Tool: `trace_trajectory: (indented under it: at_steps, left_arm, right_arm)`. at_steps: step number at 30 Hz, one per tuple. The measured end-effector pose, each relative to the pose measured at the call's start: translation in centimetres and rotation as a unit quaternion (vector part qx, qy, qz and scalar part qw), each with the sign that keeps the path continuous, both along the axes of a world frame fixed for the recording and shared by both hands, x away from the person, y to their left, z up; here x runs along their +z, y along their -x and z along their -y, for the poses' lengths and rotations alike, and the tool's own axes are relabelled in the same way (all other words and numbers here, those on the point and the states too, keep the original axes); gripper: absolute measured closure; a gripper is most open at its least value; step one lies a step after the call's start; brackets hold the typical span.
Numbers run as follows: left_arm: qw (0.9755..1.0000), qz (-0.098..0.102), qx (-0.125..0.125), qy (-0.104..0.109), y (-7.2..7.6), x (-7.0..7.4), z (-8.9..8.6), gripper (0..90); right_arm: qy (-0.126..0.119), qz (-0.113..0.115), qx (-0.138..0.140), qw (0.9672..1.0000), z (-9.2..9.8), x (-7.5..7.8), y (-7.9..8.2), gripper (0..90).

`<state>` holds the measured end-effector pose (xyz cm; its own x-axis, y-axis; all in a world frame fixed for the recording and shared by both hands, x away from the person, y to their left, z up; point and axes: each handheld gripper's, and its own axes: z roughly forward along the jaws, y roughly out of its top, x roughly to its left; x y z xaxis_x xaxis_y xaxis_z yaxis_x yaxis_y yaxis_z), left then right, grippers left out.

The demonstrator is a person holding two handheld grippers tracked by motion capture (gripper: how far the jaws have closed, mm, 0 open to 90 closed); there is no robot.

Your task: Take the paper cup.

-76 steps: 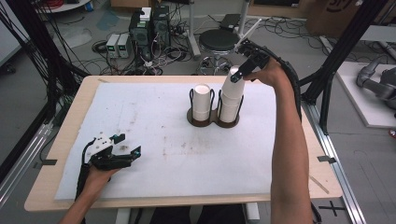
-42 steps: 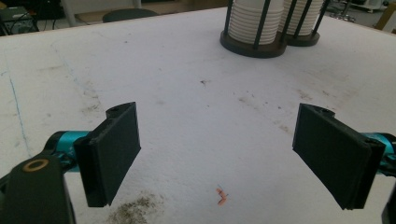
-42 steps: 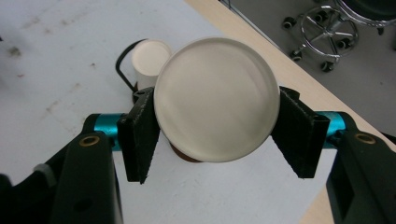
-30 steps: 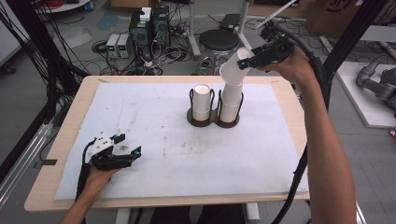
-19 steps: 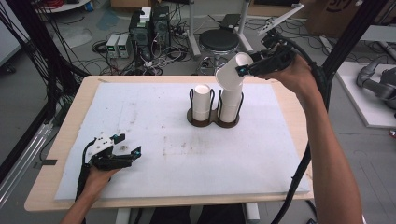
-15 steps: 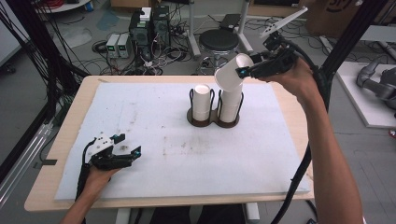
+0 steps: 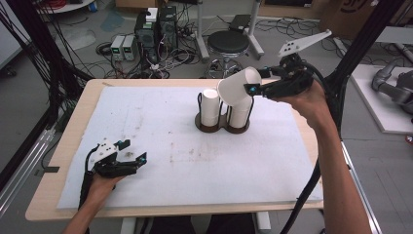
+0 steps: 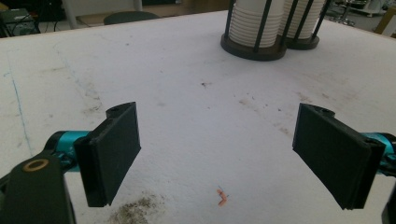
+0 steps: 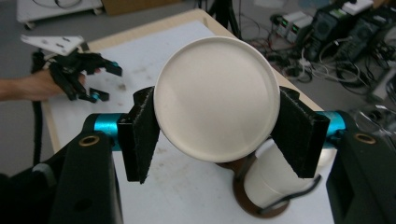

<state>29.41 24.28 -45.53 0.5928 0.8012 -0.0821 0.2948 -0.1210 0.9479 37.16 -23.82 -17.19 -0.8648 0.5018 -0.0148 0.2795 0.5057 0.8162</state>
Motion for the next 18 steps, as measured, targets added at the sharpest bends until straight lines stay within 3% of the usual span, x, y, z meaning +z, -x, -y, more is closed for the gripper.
trace_trajectory:
  at_steps: [11, 18]
  left_arm:
    - [1.0, -0.002, 0.002, 0.002, 0.0, 0.0, 0.0, 14.9]
    - [1.0, -0.001, -0.001, 0.001, 0.0, 0.0, 0.0, 14.9]
  right_arm:
    - [-0.021, 0.007, 0.024, 0.9995, 0.4, -2.4, 1.8, 37.1]
    - [-0.035, -0.005, 0.037, 0.9987, -0.1, -4.7, 2.2, 37.0]
